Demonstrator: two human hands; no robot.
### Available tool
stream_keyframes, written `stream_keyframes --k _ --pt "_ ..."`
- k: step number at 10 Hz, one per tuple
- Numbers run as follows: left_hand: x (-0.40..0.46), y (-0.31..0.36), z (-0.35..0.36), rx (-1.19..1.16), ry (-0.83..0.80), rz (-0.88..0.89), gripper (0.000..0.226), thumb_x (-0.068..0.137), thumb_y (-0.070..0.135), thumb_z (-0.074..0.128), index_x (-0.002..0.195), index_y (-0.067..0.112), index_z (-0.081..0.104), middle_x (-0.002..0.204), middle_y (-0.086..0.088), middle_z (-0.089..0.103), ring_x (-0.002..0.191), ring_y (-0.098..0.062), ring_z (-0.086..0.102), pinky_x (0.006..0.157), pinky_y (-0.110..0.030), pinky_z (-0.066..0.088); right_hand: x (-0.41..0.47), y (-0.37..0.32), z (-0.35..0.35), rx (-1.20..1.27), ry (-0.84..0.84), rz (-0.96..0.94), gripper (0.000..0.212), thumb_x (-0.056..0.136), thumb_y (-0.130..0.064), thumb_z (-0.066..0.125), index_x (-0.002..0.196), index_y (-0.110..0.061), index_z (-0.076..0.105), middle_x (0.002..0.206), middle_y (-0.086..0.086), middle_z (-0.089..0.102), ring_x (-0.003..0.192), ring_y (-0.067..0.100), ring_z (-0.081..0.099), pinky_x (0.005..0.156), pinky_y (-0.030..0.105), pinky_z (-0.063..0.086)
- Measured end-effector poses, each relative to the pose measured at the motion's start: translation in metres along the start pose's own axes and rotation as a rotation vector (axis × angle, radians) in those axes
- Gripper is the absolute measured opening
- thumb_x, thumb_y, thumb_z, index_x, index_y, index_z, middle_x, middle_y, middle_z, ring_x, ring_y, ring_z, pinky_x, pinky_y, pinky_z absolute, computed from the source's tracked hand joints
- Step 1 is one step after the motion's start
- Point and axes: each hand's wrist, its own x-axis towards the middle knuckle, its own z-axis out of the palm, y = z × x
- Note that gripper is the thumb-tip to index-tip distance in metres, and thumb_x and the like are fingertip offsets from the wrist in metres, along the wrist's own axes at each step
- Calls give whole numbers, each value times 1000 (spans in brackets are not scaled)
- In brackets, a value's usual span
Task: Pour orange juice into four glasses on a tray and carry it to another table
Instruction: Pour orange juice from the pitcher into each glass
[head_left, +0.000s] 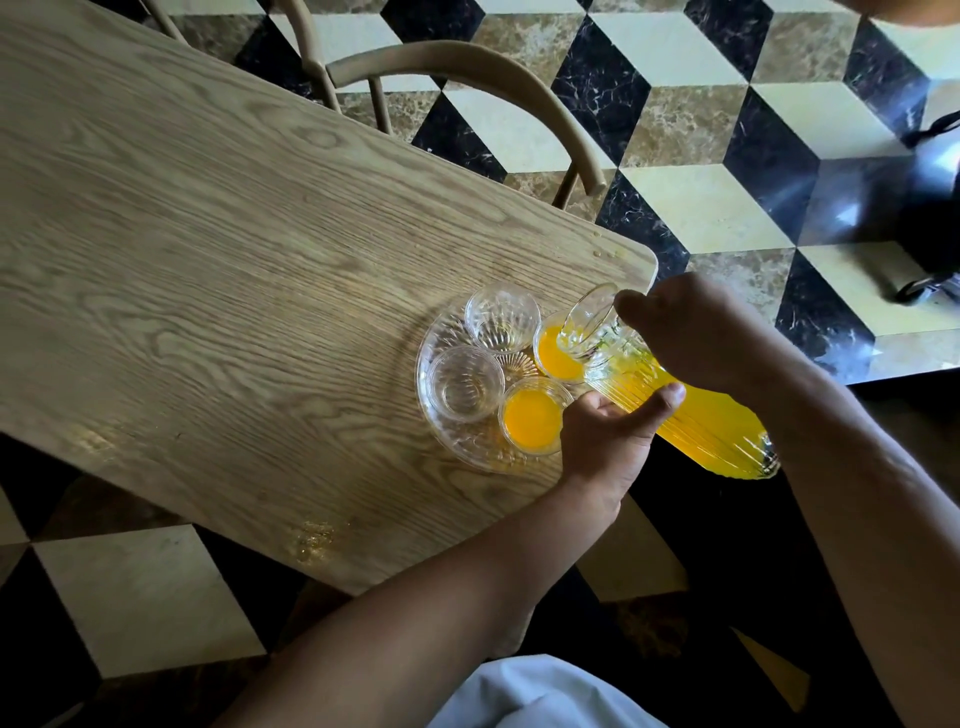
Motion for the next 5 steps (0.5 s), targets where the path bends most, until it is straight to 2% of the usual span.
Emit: stream_keyframes --k 1,2,3,4,5 --pt "0 13 -4 -20 29 11 67 46 69 85 63 25 38 54 11 41 51 -9 32 51 -28 35 2 -9 -2 -14 8 -23 47 103 -35 43 61 -12 43 59 2 44 51 12 39 51 22 35" --pt "1 14 -7 -30 58 9 68 44 72 83 62 24 38 57 7 44 54 -12 34 54 -31 36 5 -14 -3 -10 4 -31 47 102 -36 43 62 -11 45 60 3 45 51 14 40 51 22 35" --pt "4 15 -10 -51 54 -15 69 44 72 85 62 23 40 61 0 49 61 -16 40 60 -37 40 9 -24 -3 -71 29 -50 48 103 -36 46 67 -4 51 58 9 45 54 25 43 49 27 32" --pt "4 20 -11 -67 56 8 70 44 74 84 60 24 38 60 0 47 62 -17 38 59 -38 38 12 -32 -2 -174 41 -86 45 103 -34 46 75 -1 56 58 11 44 54 27 42 48 27 29" --pt "8 22 -15 -46 78 2 71 44 76 83 59 24 36 60 0 43 64 -18 34 58 -39 35 17 -39 -1 -159 51 -46 50 102 -42 47 70 -4 55 56 10 45 48 21 38 45 25 27"
